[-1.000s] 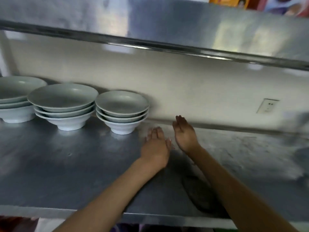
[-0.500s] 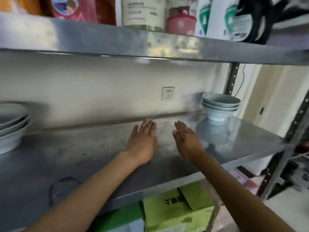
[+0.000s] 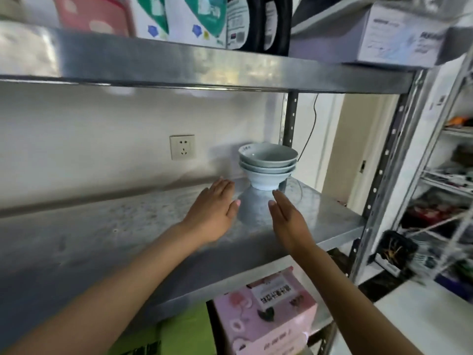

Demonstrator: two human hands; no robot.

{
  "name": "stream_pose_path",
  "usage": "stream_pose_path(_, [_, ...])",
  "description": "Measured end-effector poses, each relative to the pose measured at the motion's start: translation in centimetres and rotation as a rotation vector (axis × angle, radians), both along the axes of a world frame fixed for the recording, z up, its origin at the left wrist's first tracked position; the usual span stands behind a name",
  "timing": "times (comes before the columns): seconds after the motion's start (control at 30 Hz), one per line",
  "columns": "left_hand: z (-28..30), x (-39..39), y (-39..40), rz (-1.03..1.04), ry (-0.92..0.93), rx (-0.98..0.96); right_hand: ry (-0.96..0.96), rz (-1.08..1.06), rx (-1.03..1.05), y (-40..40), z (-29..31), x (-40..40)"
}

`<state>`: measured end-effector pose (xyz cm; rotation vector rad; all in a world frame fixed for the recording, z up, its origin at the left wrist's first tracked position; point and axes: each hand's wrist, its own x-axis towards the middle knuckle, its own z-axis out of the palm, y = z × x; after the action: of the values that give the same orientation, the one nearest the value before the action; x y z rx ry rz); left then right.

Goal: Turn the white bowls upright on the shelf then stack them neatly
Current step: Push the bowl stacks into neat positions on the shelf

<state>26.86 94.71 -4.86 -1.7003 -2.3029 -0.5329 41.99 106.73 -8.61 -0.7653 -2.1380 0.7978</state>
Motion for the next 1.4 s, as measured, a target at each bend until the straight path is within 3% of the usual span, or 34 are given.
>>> stream_pose_path(0.23, [1.6,-2.9,5.7,0.010,0.046,0.012,0.015,0.020,0.047,6.5,0.8,-2.5])
stream_pose_path(0.5, [1.7,-7.7,11.7,0.021,0.026,0.047,0.052,-0.132,0.200,15.2,4.1,-5.7])
stream_pose_path(0.8, [1.6,-6.9,19.2,0.063,-0.130,0.228,0.257,0.018,-0.286,23.5,6.6,-8.7])
stream_pose_path(0.93, [1.9,-6.0,23.4,0.140,-0.441,0.384,0.298,0.051,-0.658,27.3,6.2,-10.4])
stream_pose_path(1.13, [0.4,-6.2,25.0,0.286,-0.684,0.678,0.573,0.096,-0.743,27.8,5.0,-11.3])
stream_pose_path(1.23, [0.3,-5.7,24.8,0.293,-0.705,0.685,0.571,0.085,-0.811,27.9,5.2,-11.5])
stream_pose_path(1.4, [0.2,-6.4,21.8,0.249,-0.691,0.604,0.512,0.073,-0.748,25.6,5.9,-11.3])
